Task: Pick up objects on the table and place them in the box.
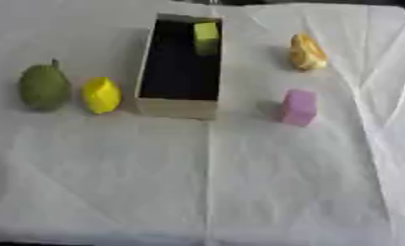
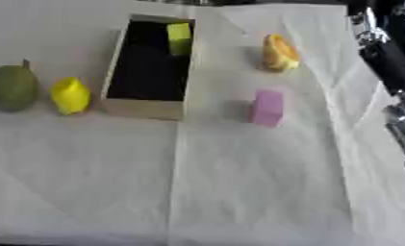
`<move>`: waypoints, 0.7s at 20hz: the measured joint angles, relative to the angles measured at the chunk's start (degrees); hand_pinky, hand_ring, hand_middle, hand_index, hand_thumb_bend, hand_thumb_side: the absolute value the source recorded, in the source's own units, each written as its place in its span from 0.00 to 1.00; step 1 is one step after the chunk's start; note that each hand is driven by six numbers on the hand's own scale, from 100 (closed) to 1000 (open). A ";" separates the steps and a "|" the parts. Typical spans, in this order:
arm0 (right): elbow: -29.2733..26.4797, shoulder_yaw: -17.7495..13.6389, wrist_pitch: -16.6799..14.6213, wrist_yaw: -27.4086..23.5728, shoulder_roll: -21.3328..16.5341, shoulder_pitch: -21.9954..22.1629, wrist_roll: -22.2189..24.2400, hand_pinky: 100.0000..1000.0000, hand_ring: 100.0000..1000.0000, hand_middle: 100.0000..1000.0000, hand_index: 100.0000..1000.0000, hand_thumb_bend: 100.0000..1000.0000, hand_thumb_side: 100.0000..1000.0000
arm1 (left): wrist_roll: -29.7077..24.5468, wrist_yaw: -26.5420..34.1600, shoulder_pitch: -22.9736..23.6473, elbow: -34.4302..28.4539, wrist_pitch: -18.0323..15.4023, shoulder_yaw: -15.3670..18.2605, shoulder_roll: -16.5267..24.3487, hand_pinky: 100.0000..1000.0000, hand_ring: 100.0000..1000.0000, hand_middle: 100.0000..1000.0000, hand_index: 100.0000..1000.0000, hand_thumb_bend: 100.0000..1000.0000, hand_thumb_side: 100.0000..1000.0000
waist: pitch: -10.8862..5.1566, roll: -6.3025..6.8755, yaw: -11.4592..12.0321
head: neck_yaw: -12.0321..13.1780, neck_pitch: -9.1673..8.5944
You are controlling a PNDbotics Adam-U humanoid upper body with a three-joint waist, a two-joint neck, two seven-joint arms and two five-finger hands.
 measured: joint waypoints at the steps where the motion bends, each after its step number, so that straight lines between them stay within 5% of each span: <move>1: 0.00 -0.22 -0.38 0.79 -1.17 0.27 -0.11 0.86 0.76 0.78 0.86 0.00 0.65 | 0.00 -0.01 0.10 0.00 0.00 0.00 0.12 0.75 0.71 0.65 0.76 0.00 0.68 | 0.00 -0.07 0.00 | 0.07 0.00; 7: 0.00 -0.48 -0.68 7.36 -7.53 2.54 0.57 0.85 0.78 0.80 0.86 0.00 0.65 | 0.03 -0.10 0.28 0.00 0.03 0.00 0.52 0.75 0.71 0.65 0.75 0.00 0.68 | 0.00 -0.27 -0.17 | 0.77 0.00; 14: 0.00 2.93 0.83 20.77 -13.77 4.94 8.83 0.83 0.81 0.82 0.88 0.10 0.59 | 0.02 -0.24 0.33 0.00 0.13 0.00 0.97 0.75 0.71 0.65 0.75 0.00 0.69 | 0.00 -0.63 -0.34 | 1.01 0.00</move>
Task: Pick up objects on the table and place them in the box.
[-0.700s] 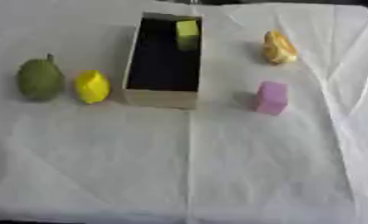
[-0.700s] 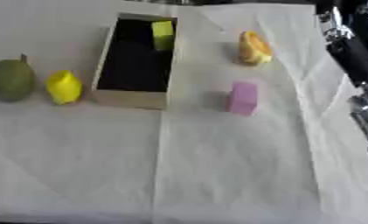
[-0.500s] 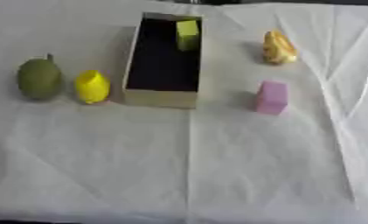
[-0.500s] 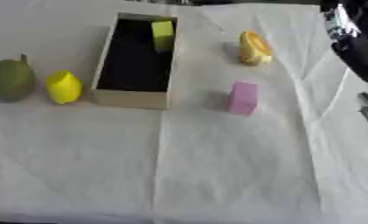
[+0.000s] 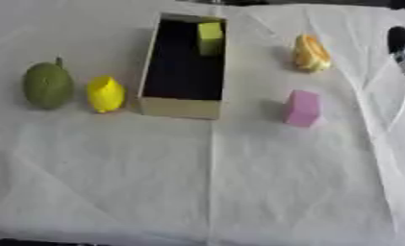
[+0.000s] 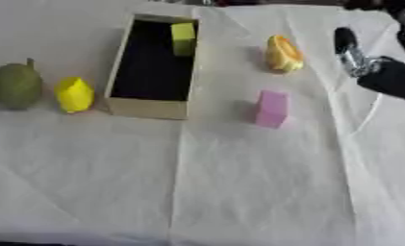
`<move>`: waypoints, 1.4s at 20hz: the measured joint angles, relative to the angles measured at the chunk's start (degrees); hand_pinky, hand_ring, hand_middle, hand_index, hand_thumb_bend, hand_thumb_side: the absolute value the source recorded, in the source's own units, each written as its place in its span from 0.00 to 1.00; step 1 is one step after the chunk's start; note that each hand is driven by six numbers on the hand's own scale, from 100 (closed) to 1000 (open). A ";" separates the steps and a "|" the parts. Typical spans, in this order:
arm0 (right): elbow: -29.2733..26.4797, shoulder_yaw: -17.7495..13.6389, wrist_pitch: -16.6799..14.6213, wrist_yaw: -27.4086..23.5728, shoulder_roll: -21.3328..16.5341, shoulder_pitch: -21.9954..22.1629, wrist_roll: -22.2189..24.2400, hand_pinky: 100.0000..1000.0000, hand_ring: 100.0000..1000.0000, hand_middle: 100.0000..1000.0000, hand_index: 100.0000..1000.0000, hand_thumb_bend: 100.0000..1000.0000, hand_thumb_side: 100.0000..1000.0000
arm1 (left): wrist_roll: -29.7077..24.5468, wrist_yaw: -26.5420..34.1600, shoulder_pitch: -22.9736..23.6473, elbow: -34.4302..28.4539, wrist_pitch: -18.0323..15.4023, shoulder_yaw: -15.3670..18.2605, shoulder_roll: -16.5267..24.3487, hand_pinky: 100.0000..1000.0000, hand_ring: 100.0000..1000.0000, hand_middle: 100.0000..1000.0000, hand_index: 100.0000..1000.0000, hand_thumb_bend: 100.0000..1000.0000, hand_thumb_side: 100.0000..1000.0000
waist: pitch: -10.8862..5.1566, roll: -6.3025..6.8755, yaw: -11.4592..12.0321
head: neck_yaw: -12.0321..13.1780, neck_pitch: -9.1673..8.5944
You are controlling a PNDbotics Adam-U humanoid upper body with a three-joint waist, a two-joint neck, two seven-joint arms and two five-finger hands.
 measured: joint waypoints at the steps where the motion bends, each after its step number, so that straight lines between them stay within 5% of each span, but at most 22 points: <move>1: 0.00 0.66 -0.02 1.81 -0.76 0.06 1.50 0.83 0.81 0.82 0.88 0.11 0.57 | -0.03 0.00 0.01 0.00 0.03 0.00 0.01 0.75 0.71 0.65 0.75 0.00 0.69 | 0.00 -0.11 -0.02 | 0.00 0.00; 6: 0.00 4.05 -0.62 6.49 -3.05 0.56 7.72 0.84 0.82 0.80 0.88 0.18 0.38 | -0.19 0.00 0.01 0.00 0.18 -0.08 0.04 0.75 0.71 0.65 0.75 0.00 0.69 | 0.00 -0.35 0.09 | -0.09 0.00; 13: 0.00 8.81 0.94 4.07 -3.44 1.46 13.09 0.86 0.80 0.77 0.88 0.41 0.05 | -0.53 0.14 -0.05 0.00 0.34 -0.41 0.46 0.75 0.72 0.65 0.75 0.00 0.69 | 0.00 -0.36 0.49 | -0.52 0.00; 21: -0.01 10.56 2.20 -0.87 -5.23 -0.65 12.12 0.87 0.82 0.78 0.90 0.32 0.19 | -0.98 0.27 -0.11 0.00 0.39 -0.78 0.49 0.75 0.72 0.65 0.75 0.00 0.69 | 0.00 -0.41 0.49 | -0.62 0.00; 28: -0.01 12.11 4.22 -1.12 -5.96 -3.23 12.09 0.87 0.82 0.78 0.91 0.32 0.19 | -1.35 0.55 -0.16 0.00 0.57 -1.11 0.50 0.75 0.72 0.65 0.75 0.00 0.70 | 0.00 -0.72 0.76 | -1.12 0.00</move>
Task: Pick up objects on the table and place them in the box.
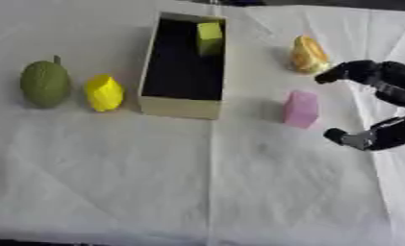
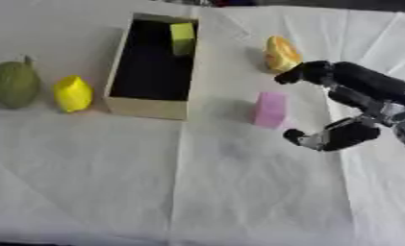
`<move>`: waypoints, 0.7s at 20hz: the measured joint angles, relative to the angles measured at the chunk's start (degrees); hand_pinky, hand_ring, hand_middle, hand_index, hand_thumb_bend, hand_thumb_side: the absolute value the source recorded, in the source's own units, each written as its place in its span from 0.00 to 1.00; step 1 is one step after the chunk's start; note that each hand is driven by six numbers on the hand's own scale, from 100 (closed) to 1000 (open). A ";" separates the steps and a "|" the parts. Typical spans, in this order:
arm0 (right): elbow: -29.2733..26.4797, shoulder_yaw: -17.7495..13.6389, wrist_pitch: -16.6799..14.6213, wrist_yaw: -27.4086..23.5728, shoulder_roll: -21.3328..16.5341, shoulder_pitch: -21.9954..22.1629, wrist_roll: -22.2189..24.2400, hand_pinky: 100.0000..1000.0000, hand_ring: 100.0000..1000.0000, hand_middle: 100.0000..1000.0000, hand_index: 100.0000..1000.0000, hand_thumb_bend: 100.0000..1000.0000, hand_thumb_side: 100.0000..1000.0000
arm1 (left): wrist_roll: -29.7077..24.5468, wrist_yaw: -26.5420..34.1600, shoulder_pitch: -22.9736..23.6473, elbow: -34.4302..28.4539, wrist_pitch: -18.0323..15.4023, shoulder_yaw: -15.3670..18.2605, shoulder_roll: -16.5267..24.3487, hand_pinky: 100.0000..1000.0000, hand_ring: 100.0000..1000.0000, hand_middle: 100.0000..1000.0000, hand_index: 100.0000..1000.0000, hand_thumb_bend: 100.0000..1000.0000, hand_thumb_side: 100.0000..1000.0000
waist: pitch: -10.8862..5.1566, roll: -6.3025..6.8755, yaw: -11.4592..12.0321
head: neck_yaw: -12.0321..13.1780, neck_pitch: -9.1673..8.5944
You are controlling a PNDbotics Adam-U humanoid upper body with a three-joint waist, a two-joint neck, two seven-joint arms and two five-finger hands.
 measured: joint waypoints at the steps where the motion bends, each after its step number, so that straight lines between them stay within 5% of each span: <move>1: 0.00 0.32 0.50 0.02 0.00 -0.58 0.13 0.87 0.83 0.78 0.91 0.33 0.19 | -0.06 0.06 -0.01 0.00 0.03 -0.02 0.00 0.75 0.72 0.65 0.75 0.00 0.70 | 0.00 -0.01 0.05 | -0.07 0.00; 6: 0.00 2.58 3.38 0.53 0.04 -3.35 2.70 0.87 0.84 0.80 0.92 0.28 0.16 | -0.47 0.23 -0.44 0.00 0.02 -0.35 0.00 0.75 0.71 0.65 0.75 0.00 0.70 | 0.00 -0.12 0.55 | -0.58 0.00; 14: 0.00 4.01 8.37 0.33 1.63 -6.92 7.18 0.88 0.85 0.80 0.92 0.34 0.18 | -0.71 0.67 -0.46 0.00 0.17 -0.61 0.00 0.75 0.71 0.65 0.75 0.00 0.70 | 0.00 -0.33 1.11 | -1.00 0.00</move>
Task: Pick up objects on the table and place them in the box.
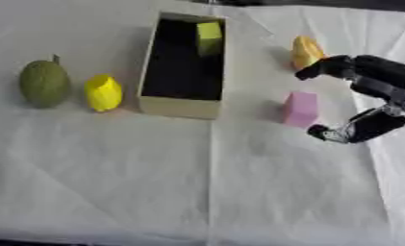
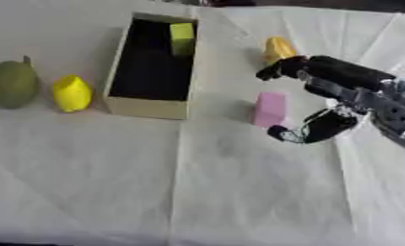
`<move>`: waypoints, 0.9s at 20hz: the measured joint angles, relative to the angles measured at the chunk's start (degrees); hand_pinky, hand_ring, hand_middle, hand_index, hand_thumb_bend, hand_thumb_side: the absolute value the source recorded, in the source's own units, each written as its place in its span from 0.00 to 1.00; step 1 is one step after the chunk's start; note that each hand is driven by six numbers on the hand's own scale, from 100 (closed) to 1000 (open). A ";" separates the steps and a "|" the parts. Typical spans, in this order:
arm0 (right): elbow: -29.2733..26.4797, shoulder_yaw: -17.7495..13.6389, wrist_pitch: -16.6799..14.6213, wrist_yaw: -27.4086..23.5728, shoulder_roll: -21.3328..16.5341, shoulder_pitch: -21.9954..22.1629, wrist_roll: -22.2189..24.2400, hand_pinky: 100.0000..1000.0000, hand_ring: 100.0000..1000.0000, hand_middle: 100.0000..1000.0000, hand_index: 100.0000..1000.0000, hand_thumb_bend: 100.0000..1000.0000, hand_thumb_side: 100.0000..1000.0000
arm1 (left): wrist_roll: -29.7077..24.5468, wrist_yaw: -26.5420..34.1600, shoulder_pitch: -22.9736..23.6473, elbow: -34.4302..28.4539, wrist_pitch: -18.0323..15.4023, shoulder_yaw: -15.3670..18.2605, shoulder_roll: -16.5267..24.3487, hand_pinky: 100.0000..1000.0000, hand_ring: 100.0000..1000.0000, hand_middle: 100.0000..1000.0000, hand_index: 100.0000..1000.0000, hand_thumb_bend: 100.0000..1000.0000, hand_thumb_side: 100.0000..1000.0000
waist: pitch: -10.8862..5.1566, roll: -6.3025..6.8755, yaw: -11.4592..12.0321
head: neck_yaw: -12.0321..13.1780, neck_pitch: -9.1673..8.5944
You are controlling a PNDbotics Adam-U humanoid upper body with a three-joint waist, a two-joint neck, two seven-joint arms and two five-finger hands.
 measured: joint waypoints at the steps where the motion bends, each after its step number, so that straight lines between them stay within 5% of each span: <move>1: 0.00 0.12 0.58 0.00 0.14 -0.22 0.31 0.88 0.85 0.80 0.92 0.34 0.18 | -0.02 0.01 0.00 0.00 -0.02 -0.03 0.00 0.75 0.71 0.65 0.75 0.00 0.70 | 0.00 0.00 0.08 | -0.02 0.00; 14: 0.00 -0.10 6.29 1.17 1.63 -1.00 1.44 0.87 0.85 0.80 0.91 0.31 0.10 | -0.17 0.05 -0.12 0.00 -0.10 -0.04 -0.02 0.75 0.71 0.65 0.75 0.00 0.70 | 0.08 -0.07 0.35 | -0.55 0.00; 16: 0.00 0.04 7.04 1.61 1.96 -1.00 1.83 0.87 0.85 0.80 0.91 0.27 0.23 | -0.21 0.05 -0.35 0.00 -0.14 -0.04 -0.02 0.75 0.71 0.65 0.75 0.00 0.70 | 0.22 -0.07 0.38 | -0.74 0.00; 18: 0.00 0.19 8.08 2.09 2.09 -1.00 1.94 0.87 0.85 0.80 0.91 0.27 0.22 | -0.22 0.05 -0.49 0.00 -0.17 -0.04 -0.02 0.75 0.71 0.65 0.75 0.00 0.70 | 0.46 -0.07 0.45 | -0.97 0.00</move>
